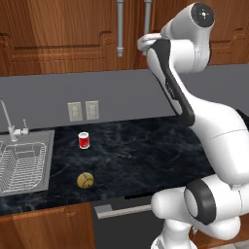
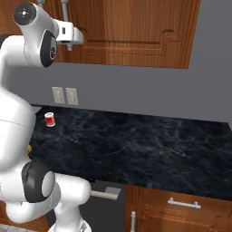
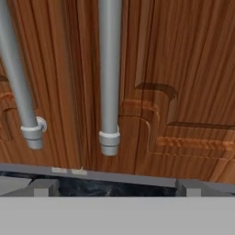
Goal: Open the cabinet. Pick the bar soap and place it next to the sink. Then close the cabinet.
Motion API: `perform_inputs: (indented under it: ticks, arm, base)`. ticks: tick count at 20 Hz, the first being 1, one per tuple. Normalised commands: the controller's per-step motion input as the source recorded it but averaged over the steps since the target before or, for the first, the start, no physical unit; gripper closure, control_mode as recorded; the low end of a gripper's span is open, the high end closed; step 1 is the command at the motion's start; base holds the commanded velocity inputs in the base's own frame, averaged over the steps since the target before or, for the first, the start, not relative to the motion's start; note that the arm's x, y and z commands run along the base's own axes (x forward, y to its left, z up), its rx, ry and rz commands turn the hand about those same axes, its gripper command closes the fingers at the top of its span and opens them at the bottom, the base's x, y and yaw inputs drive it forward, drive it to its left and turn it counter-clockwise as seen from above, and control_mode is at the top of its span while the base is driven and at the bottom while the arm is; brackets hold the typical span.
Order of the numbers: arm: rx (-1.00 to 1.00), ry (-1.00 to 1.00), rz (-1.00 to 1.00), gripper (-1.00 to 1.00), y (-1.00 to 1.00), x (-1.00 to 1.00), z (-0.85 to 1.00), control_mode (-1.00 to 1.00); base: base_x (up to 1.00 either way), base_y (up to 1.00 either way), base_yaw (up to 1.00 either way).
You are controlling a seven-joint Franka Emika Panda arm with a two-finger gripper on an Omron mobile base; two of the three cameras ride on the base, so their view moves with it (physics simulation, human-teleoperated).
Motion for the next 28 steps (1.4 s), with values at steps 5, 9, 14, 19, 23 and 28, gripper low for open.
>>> perform_inputs:
  ticks: [5,9,14,19,23,28]
  arm:
    - [0.0,0.0,-0.03,-1.0,0.02,0.19,0.0,-1.0]
    - [0.0,0.0,-0.1,-1.0,0.25,0.15,0.0,-1.0]
    - [0.0,0.0,-0.09,-1.0,0.14,0.03,-0.02,-1.0]
    - [0.0,0.0,-0.03,-1.0,-0.01,0.01,0.0,-1.0]
    - [0.05,0.0,0.0,-1.0,-0.04,0.22,0.0,-1.0]
    - [0.06,0.01,0.05,-1.0,-0.09,0.25,0.0,-1.0]
  base:
    - [0.0,0.0,0.0]
    - [0.0,0.0,0.0]
    - [0.0,0.0,0.0]
    - [0.0,0.0,0.0]
    - [0.0,0.0,0.0]
    - [0.0,0.0,0.0]
